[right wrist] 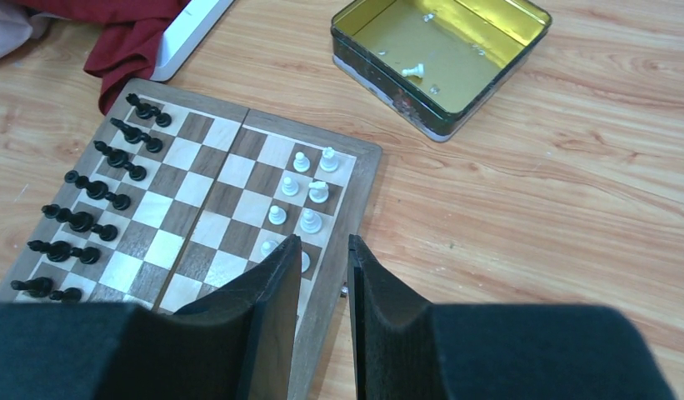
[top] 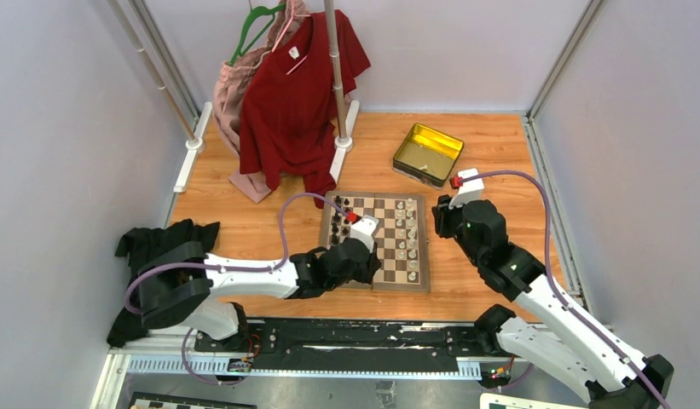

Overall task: Set up the chess pieces on the board
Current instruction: Place the chess piece on the chessboard.

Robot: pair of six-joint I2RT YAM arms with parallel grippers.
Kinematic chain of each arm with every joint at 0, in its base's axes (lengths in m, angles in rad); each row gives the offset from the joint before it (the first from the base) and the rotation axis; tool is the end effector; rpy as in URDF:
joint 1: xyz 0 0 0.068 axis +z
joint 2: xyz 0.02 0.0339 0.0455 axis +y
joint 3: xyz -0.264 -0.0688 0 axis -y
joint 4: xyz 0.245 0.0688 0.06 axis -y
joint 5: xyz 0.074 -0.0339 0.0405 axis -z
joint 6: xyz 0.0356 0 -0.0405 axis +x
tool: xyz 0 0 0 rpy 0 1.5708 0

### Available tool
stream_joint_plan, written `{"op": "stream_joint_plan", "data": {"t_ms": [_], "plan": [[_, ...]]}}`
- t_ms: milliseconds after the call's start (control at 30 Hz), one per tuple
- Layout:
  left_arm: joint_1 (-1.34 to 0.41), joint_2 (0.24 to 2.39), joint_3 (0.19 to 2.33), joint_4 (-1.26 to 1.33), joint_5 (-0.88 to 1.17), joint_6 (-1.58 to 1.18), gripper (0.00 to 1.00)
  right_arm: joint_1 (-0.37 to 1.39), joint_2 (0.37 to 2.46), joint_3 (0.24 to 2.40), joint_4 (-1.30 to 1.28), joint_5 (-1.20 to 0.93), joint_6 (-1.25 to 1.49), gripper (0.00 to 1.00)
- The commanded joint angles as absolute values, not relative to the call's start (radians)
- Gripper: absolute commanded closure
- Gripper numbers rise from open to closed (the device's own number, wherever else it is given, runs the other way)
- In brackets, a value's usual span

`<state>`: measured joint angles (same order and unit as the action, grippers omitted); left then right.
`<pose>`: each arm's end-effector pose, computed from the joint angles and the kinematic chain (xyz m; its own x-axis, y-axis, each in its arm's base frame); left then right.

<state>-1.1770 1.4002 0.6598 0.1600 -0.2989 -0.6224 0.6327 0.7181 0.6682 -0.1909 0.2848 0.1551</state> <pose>0.1197 -0.2609 0.1935 -0.6304 0.0651 -0.7736 0.5176 0.7779 -0.3563 0.1462 0.0948 0.3091 -0.2437 0.0052 -0.9698 -0.3136 0.9459 0.0838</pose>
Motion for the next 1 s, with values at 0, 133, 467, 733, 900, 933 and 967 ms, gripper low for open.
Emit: {"op": "stream_joint_plan", "data": {"t_ms": [0, 133, 467, 733, 900, 933, 967], "plan": [[-1.237, 1.470, 0.648, 0.337, -0.500, -0.549, 1.00, 0.700, 0.676, 0.645, -0.174, 0.458, 0.163, 0.69], [-1.281, 1.542, 0.660, 0.401, -0.585, -0.516, 1.00, 0.736, 0.654, 0.631, -0.196, 0.528, 0.172, 0.69], [-1.379, 1.657, 0.688, 0.507, -0.757, -0.455, 1.00, 0.773, 0.620, 0.615, -0.236, 0.578, 0.192, 0.69], [-1.405, 1.689, 0.675, 0.604, -0.808, -0.429, 1.00, 0.781, 0.626, 0.614, -0.241, 0.585, 0.192, 0.69], [-1.410, 1.705, 0.659, 0.683, -0.819, -0.412, 1.00, 0.787, 0.627, 0.612, -0.245, 0.590, 0.193, 0.69], [-1.411, 1.710, 0.659, 0.691, -0.819, -0.410, 1.00, 0.789, 0.629, 0.612, -0.246, 0.592, 0.193, 0.69], [-1.413, 1.714, 0.659, 0.698, -0.819, -0.408, 1.00, 0.791, 0.631, 0.612, -0.247, 0.594, 0.193, 0.69]]}}
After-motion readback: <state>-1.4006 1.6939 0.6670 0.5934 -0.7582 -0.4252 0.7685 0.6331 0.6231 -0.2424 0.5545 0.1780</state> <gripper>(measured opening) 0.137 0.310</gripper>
